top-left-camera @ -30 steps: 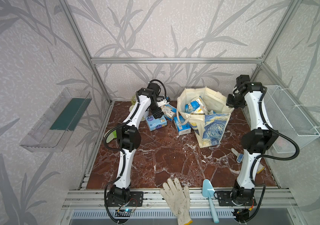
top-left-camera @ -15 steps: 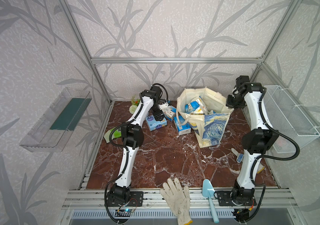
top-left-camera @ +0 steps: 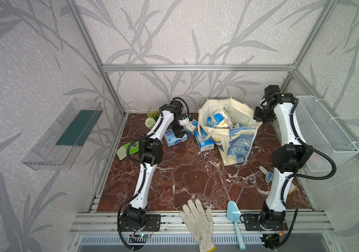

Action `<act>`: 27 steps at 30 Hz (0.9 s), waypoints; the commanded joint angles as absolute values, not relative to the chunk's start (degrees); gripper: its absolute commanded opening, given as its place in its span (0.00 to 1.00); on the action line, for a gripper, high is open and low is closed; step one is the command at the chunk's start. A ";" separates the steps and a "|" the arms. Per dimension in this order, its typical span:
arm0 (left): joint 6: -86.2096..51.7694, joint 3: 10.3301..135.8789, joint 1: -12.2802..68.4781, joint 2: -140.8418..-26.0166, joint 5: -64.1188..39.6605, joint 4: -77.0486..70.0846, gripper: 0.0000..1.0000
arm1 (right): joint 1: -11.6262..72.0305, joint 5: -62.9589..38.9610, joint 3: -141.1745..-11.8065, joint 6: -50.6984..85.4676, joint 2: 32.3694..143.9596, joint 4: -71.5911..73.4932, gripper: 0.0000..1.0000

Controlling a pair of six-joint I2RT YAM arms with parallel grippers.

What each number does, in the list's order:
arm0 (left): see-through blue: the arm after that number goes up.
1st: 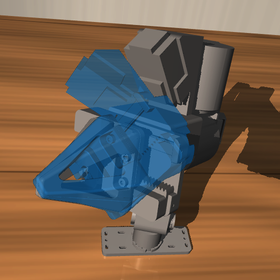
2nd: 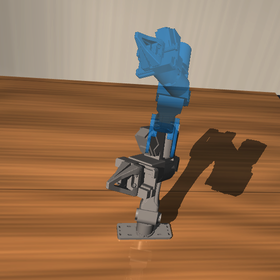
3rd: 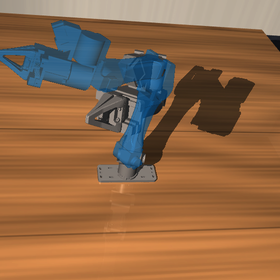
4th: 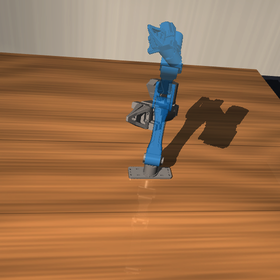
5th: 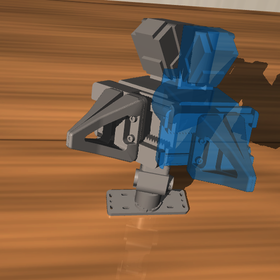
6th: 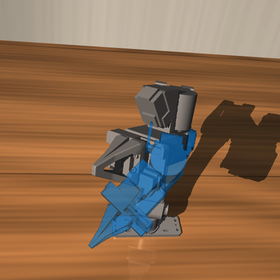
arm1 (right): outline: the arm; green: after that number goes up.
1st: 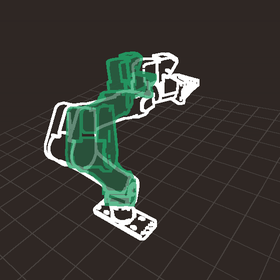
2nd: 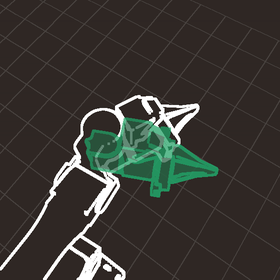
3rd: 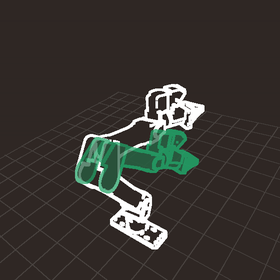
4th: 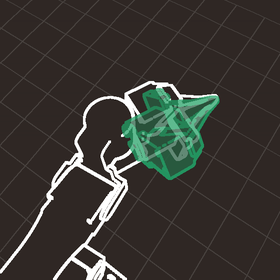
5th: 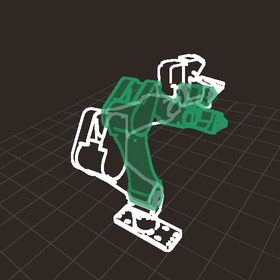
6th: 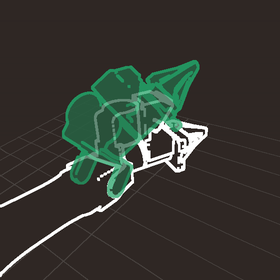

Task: Put tissues into the canvas bag
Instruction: Adjust the pack of facial tissues at the center of the board.

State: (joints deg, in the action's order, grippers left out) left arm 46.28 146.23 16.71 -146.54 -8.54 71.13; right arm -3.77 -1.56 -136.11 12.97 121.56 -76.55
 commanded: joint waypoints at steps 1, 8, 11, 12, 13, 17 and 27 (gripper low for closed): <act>46.05 146.90 16.53 -147.51 -8.45 70.88 0.99 | -4.11 -1.76 -135.80 11.96 119.53 -77.51 0.04; 46.19 146.85 16.57 -148.35 -8.59 71.63 0.99 | -4.08 -1.89 -135.24 11.93 119.49 -77.38 0.04; 46.40 146.34 16.53 -148.45 -8.90 72.21 0.99 | -4.13 -2.20 -135.01 11.92 119.52 -77.10 0.04; 46.48 146.25 16.57 -148.54 -9.09 72.61 0.99 | -4.12 -2.24 -135.01 12.04 119.58 -77.15 0.04; 46.49 146.17 16.52 -148.70 -9.29 73.00 0.99 | -4.13 -2.28 -135.10 11.96 119.53 -77.17 0.04; 46.41 145.57 16.53 -148.72 -9.37 74.01 0.99 | -4.13 -2.20 -135.22 11.89 119.36 -77.18 0.04; 46.22 143.55 16.52 -147.72 -11.11 76.32 0.99 | -4.08 -2.46 -135.22 11.88 119.32 -77.24 0.04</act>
State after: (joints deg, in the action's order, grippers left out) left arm 45.87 144.97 16.71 -147.39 -9.13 72.66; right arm -3.77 -2.07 -135.79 12.38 121.45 -76.34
